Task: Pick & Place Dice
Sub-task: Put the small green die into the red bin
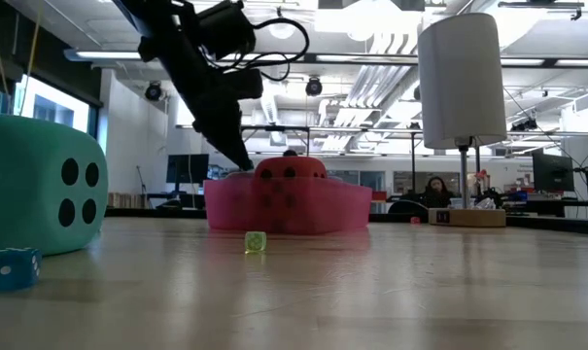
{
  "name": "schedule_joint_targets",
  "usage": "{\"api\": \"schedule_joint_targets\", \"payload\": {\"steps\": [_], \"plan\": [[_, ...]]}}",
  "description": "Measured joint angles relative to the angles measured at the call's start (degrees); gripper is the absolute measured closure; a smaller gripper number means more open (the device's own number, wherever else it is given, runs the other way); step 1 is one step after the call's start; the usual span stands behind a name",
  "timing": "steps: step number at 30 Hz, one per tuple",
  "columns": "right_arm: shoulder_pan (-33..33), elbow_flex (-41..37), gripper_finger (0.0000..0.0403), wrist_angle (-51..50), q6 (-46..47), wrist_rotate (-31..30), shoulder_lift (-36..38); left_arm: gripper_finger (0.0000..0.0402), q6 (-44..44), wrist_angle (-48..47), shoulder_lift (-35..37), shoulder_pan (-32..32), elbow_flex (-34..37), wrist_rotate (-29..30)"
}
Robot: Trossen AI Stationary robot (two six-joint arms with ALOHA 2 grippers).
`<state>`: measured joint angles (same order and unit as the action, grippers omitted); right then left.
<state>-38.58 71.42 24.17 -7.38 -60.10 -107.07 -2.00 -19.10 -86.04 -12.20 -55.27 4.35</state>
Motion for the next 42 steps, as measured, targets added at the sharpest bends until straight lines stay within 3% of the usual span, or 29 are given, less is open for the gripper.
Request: {"api": "schedule_joint_targets", "payload": {"steps": [6, 10, 22, 33, 40, 42], "plan": [[-0.05, 0.0, 0.0009, 0.49, 2.41, 0.71, 0.02, 0.0226, 0.53, -0.01, 0.0, 1.04, 0.0, 2.09], [0.32, 0.0, 0.0009, 1.83, 2.93, 4.74, 0.02, 0.0222, 0.65, 0.0, 0.0, 1.04, 0.0, 2.1], [3.03, 0.0, 0.0009, 4.82, 5.89, 18.73, 0.02, 0.0222, -14.95, 0.13, -0.11, 5.84, 0.0, 2.22], [3.21, 0.0, 0.0009, 4.33, 6.3, 20.22, 0.02, 0.0222, -19.17, 5.28, -0.17, 7.41, 0.0, 2.49], [2.9, -0.02, 0.0009, 3.08, 9.11, 25.76, 0.02, 0.0222, -13.98, -0.81, -0.17, 7.49, 0.0, 14.71], [2.58, -0.02, 0.0009, 2.99, 8.85, 25.95, 0.02, 0.0222, -14.07, -3.35, -0.17, 7.69, 0.0, 15.77]]}}
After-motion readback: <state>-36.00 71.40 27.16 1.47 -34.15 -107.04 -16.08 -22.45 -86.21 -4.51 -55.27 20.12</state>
